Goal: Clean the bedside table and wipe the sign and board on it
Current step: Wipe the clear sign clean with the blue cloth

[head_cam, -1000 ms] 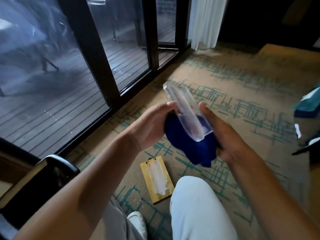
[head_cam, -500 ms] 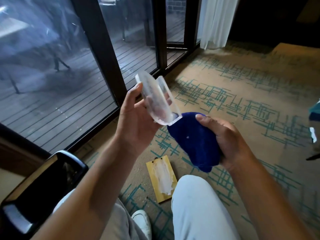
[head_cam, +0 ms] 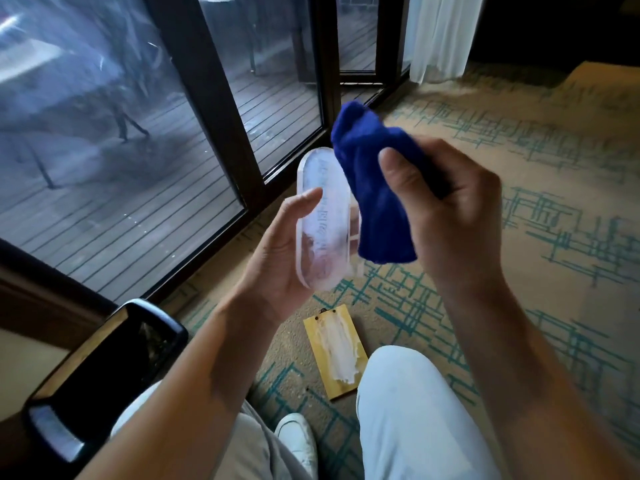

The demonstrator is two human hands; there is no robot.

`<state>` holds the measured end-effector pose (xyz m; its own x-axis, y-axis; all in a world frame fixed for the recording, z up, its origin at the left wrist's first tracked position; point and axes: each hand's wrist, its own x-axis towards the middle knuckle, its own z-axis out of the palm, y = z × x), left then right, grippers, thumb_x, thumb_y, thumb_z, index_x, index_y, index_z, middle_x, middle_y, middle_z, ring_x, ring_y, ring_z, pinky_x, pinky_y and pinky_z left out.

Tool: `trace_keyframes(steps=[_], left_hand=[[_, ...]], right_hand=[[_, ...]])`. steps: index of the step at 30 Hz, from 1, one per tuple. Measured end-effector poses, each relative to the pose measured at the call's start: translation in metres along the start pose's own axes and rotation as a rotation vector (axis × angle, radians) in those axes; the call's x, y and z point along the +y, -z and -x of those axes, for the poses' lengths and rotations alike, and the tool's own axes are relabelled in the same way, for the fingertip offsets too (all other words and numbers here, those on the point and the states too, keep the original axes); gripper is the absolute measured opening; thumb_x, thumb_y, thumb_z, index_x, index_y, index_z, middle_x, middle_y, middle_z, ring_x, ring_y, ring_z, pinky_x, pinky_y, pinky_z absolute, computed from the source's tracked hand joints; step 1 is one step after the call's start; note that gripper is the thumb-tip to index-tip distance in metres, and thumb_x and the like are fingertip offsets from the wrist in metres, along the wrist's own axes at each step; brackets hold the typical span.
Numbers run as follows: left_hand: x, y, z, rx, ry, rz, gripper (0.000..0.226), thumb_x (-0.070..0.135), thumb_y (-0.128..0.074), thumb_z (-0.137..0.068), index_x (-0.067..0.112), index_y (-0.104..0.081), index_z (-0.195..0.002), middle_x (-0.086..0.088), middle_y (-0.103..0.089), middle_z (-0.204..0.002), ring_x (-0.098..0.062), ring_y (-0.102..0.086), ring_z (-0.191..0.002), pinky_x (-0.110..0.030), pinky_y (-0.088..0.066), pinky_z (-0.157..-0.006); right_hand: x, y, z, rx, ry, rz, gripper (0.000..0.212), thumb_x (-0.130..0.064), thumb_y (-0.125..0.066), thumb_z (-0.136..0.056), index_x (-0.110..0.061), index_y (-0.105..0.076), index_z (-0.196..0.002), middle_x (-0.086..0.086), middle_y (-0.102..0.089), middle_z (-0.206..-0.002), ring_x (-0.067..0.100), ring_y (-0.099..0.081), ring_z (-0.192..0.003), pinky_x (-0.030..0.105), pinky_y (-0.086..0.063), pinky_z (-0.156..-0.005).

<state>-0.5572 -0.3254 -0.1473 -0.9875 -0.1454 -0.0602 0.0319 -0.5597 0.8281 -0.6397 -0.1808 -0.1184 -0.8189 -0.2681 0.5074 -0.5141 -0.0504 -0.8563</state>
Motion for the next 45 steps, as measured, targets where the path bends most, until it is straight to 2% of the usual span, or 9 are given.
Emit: trace_keyframes(steps=[6, 10, 12, 17, 23, 28, 32, 38, 45], left_hand=[[-0.004, -0.007, -0.001, 0.037, -0.051, -0.021, 0.068, 0.059, -0.038, -0.086, 0.014, -0.06, -0.132, -0.012, -0.068, -0.121, -0.024, -0.069, -0.105, -0.04, -0.056, -0.096], [-0.005, -0.007, -0.001, 0.067, -0.093, -0.04, 0.084, 0.062, -0.036, -0.087, 0.008, -0.036, -0.152, -0.025, -0.039, -0.153, -0.04, -0.038, -0.142, -0.058, -0.025, -0.119], [-0.005, -0.003, -0.001, 0.065, -0.092, -0.048, 0.087, 0.063, -0.042, -0.086, 0.007, -0.034, -0.152, -0.027, -0.032, -0.157, -0.043, -0.029, -0.146, -0.06, -0.018, -0.121], [-0.007, 0.006, -0.003, 0.187, -0.135, -0.063, 0.083, 0.062, -0.047, -0.091, 0.004, -0.039, -0.149, -0.015, -0.051, -0.135, -0.028, -0.048, -0.126, -0.047, -0.028, -0.12], [-0.001, 0.014, -0.015, 0.311, -0.115, -0.132, 0.062, 0.058, -0.042, -0.099, 0.004, -0.061, -0.125, -0.009, -0.063, -0.092, -0.017, -0.062, -0.077, -0.03, -0.05, -0.077], [-0.003, 0.027, -0.039, 0.407, -0.109, -0.122, 0.069, 0.066, -0.061, -0.083, 0.003, -0.065, -0.109, -0.006, -0.062, -0.077, -0.016, -0.059, -0.065, -0.03, -0.048, -0.069], [0.0, 0.032, -0.048, 0.49, -0.111, -0.169, 0.081, 0.065, -0.066, -0.074, 0.008, -0.055, -0.131, -0.01, -0.068, -0.099, -0.021, -0.059, -0.082, -0.033, -0.046, -0.082], [-0.015, 0.028, -0.043, 0.442, -0.065, -0.281, 0.079, 0.072, -0.067, -0.068, 0.009, -0.072, -0.116, -0.021, -0.071, -0.117, -0.039, -0.067, -0.112, -0.052, -0.052, -0.098], [-0.014, 0.031, -0.042, 0.326, -0.08, -0.228, 0.062, 0.065, -0.048, -0.093, 0.018, -0.066, -0.129, -0.017, -0.064, -0.133, -0.038, -0.057, -0.127, -0.056, -0.039, -0.113]], right_hand=[[0.012, -0.03, 0.013, -0.056, 0.235, 0.315, 0.04, -0.032, -0.054, -0.098, -0.007, -0.065, -0.128, 0.006, -0.067, -0.126, 0.021, -0.06, -0.121, 0.04, -0.046, -0.102], [0.022, -0.044, 0.028, -0.173, 0.309, 0.393, 0.052, -0.033, -0.049, -0.099, 0.0, -0.053, -0.139, 0.014, -0.052, -0.146, 0.026, -0.042, -0.142, 0.048, -0.036, -0.113], [0.025, -0.046, 0.032, -0.179, 0.32, 0.386, 0.048, -0.028, -0.05, -0.1, 0.0, -0.053, -0.139, 0.014, -0.053, -0.146, 0.025, -0.042, -0.142, 0.048, -0.037, -0.112], [0.027, -0.05, 0.046, -0.185, 0.317, 0.403, 0.045, -0.026, -0.055, -0.096, -0.003, -0.058, -0.135, 0.013, -0.06, -0.137, 0.027, -0.053, -0.13, 0.044, -0.044, -0.105], [0.038, -0.053, 0.07, -0.198, 0.229, 0.39, 0.042, -0.024, -0.055, -0.097, -0.004, -0.06, -0.133, 0.009, -0.062, -0.127, 0.027, -0.055, -0.114, 0.043, -0.047, -0.096], [0.056, -0.053, 0.053, -0.321, 0.156, 0.302, 0.039, -0.016, -0.058, -0.094, -0.003, -0.062, -0.131, 0.01, -0.062, -0.12, 0.025, -0.055, -0.111, 0.031, -0.046, -0.098], [0.065, -0.045, 0.048, -0.404, 0.035, 0.155, 0.036, -0.009, -0.059, -0.09, -0.008, -0.066, -0.125, 0.005, -0.065, -0.115, 0.018, -0.062, -0.102, 0.03, -0.05, -0.092], [0.064, -0.042, 0.024, -0.076, 0.008, 0.153, 0.029, -0.009, -0.06, -0.092, -0.007, -0.067, -0.12, 0.004, -0.068, -0.111, 0.012, -0.062, -0.102, 0.017, -0.044, -0.094], [0.057, -0.068, -0.001, -0.226, 0.057, 0.296, 0.046, -0.025, -0.057, -0.088, -0.008, -0.063, -0.131, 0.006, -0.064, -0.128, 0.025, -0.058, -0.116, 0.039, -0.045, -0.103]])
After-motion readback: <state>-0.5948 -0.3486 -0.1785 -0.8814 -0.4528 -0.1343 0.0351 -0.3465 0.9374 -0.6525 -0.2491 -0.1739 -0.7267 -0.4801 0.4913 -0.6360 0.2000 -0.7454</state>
